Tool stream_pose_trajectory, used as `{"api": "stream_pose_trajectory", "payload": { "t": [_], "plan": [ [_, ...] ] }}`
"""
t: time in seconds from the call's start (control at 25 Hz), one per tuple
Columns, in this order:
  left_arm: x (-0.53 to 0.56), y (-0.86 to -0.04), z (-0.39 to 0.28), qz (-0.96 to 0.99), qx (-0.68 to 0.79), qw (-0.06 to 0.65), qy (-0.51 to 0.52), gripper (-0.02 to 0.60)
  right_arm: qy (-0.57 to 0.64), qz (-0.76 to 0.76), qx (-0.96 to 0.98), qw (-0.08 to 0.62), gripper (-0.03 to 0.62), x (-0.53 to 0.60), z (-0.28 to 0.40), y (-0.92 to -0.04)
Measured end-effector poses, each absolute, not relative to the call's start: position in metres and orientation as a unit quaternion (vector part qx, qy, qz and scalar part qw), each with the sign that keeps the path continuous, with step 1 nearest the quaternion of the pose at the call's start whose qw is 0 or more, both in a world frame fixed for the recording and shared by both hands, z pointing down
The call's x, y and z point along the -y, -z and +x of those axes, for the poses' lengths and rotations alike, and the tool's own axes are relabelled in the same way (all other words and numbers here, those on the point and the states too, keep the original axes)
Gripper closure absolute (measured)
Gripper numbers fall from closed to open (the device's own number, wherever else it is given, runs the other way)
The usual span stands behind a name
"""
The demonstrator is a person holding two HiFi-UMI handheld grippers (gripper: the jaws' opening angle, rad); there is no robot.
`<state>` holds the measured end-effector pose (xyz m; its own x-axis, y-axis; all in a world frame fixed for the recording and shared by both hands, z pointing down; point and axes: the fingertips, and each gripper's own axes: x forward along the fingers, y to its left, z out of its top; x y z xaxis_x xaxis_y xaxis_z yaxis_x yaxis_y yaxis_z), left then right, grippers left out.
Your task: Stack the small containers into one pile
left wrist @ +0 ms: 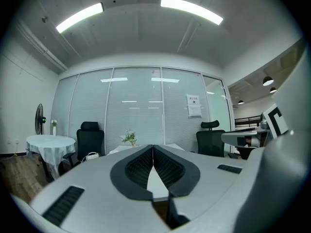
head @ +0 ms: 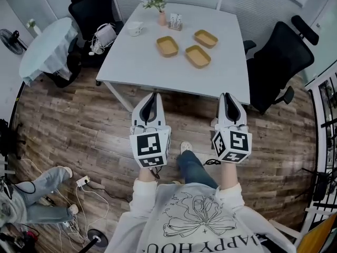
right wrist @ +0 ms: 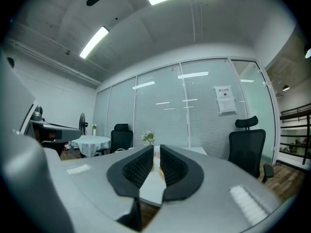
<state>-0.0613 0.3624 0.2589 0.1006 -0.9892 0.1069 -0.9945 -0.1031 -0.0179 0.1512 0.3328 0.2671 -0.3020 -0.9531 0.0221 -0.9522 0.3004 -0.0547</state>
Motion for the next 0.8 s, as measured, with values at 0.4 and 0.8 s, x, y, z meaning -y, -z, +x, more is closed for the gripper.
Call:
{"api": "stream_pose_trajectory", "payload": {
  "t": [0.4,0.8],
  "plan": [
    [-0.25,-0.247,-0.045,0.734,0.678,0.027,-0.037,0.572,0.026,-0.568,-0.823,0.01,0.548,-0.209,0.157,-0.255],
    [-0.172,-0.258,-0.034,0.729,0.682,0.038,-0.052,0.506,0.039,-0.555,-0.831,0.005,0.546,-0.124,0.161,-0.265]
  ]
}}
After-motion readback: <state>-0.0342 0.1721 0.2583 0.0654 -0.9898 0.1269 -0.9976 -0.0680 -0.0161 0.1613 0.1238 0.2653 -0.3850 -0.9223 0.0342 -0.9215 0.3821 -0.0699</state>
